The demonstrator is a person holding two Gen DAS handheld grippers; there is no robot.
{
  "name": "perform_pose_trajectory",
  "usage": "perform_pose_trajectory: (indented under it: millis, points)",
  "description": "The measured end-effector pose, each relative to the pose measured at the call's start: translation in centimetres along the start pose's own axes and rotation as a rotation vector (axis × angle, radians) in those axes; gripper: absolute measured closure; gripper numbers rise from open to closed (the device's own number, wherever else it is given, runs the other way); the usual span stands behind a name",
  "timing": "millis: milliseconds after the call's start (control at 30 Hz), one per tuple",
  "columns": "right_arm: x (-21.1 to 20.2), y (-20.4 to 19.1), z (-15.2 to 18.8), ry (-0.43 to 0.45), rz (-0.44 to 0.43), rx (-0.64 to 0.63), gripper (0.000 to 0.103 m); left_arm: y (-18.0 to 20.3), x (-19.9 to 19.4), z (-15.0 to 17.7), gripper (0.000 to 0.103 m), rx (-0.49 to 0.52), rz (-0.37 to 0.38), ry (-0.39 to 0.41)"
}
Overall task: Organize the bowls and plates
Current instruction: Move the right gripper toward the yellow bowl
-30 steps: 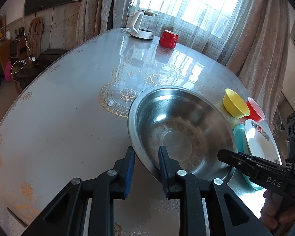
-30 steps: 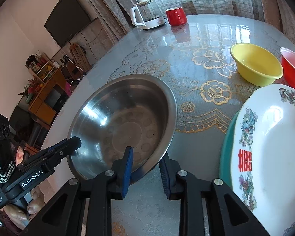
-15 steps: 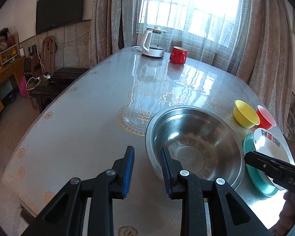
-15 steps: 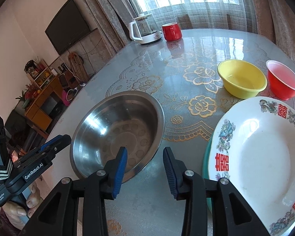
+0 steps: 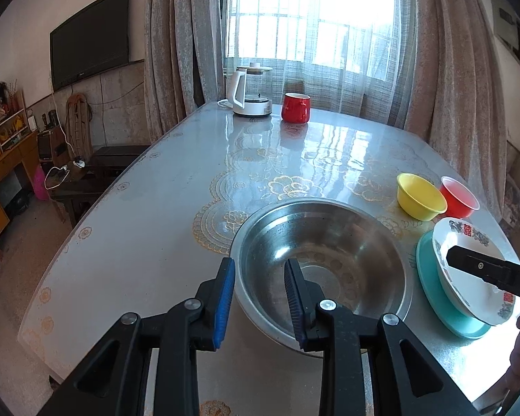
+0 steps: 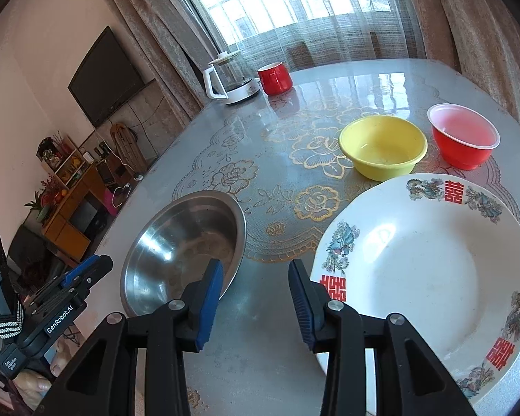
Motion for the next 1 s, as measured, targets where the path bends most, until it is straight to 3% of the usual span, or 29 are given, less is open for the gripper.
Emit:
perform_pose_trajectory:
  millis: [700, 1000]
  points:
    - [-2.7, 7.9, -0.9, 0.071, 0.080, 0.174, 0.062, 6.2, 1.5, -0.5, 0.072, 0.115, 0.069, -0.026]
    - [-3.2, 10.7, -1.7, 0.081, 0.119, 0.219, 0.062, 8.3, 2.4, -1.6, 0.066, 0.146, 0.101, -0.034]
Point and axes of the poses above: each gripper's, at about its wrist camera, not at the fingertips, and x roughly the way its jaws point, y to its right, z to its underside, the point moved 7 cm from there along x, roughly the way its jaws point, and after that the axes turned 2 degrees about -y, right-handed, at the moved point
